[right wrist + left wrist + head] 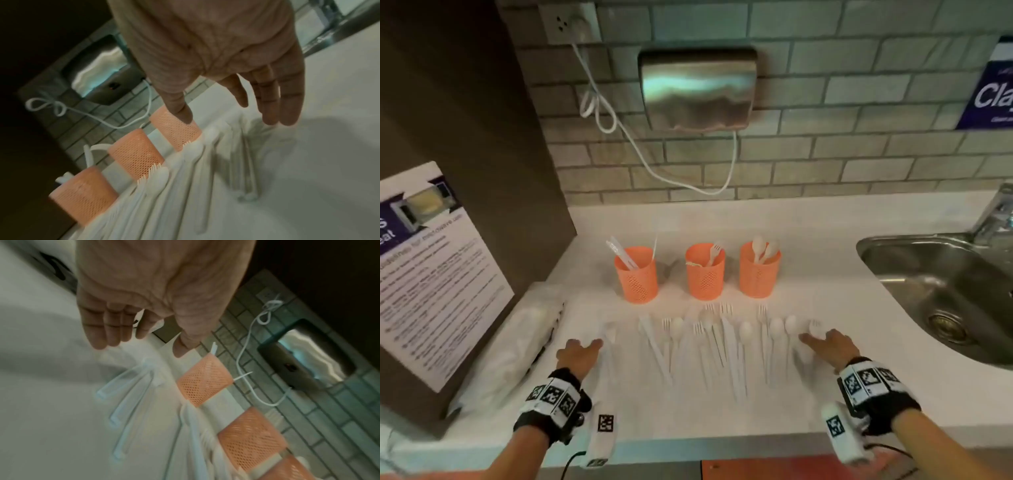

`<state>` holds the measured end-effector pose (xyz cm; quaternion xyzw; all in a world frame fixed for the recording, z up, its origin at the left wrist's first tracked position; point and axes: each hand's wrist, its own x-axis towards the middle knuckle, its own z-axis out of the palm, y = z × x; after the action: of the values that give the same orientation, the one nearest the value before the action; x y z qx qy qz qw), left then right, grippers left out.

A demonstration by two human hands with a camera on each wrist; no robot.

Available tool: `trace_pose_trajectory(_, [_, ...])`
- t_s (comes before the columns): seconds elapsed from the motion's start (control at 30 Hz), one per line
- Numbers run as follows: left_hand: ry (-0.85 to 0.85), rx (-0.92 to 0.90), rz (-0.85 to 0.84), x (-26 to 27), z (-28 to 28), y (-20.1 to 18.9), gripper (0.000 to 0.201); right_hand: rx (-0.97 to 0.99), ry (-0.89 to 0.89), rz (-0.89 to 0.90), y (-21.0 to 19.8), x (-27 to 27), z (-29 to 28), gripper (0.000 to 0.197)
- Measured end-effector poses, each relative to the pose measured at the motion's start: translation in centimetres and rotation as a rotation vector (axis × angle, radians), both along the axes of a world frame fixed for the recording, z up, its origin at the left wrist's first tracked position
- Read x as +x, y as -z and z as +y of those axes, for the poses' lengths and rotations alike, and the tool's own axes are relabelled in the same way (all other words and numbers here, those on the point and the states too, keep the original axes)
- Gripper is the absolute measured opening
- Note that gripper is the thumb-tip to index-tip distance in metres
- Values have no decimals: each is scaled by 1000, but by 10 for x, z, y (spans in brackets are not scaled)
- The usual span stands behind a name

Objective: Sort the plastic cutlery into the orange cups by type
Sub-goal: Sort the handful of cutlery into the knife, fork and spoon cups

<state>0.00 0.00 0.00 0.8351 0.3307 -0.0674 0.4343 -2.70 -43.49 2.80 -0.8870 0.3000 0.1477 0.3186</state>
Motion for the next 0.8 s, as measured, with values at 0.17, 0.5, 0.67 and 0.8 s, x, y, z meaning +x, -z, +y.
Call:
trace_pose_trajectory(0.17, [107, 171, 200, 8, -16, -14, 73, 43, 26, 54, -5, 11, 9, 72])
trace_pose_trajectory(0.5, [396, 308, 252, 3, -96, -16, 84, -111, -117, 117, -9, 23, 74, 93])
trace_pose_trajectory(0.67, [467, 424, 265, -1, -123, -9, 110, -215, -201, 109, -4, 25, 102, 104])
trace_pose_trajectory(0.8, [465, 476, 264, 2, -132, -10, 90, -183, -200, 84, -3, 30, 104, 93])
